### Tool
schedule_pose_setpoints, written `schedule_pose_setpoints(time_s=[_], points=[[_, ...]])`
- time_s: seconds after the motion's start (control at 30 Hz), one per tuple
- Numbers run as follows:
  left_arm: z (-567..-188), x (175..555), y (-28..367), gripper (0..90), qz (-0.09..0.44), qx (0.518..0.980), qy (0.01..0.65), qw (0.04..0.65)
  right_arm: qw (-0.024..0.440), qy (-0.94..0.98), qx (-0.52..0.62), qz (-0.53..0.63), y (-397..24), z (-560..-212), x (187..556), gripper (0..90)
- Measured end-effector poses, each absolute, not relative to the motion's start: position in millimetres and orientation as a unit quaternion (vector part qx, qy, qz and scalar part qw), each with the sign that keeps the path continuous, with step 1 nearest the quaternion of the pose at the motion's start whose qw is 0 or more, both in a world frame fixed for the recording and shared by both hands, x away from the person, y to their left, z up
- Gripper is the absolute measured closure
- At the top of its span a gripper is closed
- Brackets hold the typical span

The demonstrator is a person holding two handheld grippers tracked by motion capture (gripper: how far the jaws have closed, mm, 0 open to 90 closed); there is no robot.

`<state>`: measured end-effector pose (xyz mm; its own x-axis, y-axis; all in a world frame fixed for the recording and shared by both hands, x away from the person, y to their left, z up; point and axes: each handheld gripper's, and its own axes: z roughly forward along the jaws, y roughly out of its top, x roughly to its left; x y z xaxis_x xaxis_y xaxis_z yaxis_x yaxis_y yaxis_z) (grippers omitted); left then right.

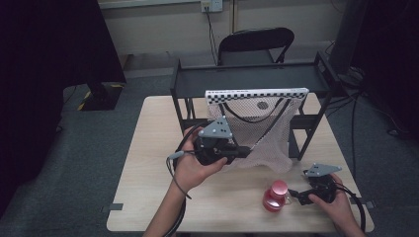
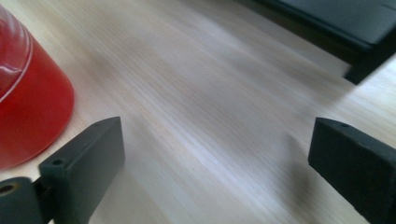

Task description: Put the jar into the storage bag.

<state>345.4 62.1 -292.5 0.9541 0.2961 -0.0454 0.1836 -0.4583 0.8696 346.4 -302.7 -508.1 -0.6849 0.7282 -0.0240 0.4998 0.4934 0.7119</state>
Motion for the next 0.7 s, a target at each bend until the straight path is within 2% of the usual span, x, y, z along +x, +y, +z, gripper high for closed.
schedule_pose_setpoints(time_s=[0.7], points=[[-296.4, 348.3, 62.1, 89.8, 0.049, 0.854, 0.146, 0.497, 0.108, 0.778, 0.357, 0.505, -316.3, -462.8, 327.2, 2.6]])
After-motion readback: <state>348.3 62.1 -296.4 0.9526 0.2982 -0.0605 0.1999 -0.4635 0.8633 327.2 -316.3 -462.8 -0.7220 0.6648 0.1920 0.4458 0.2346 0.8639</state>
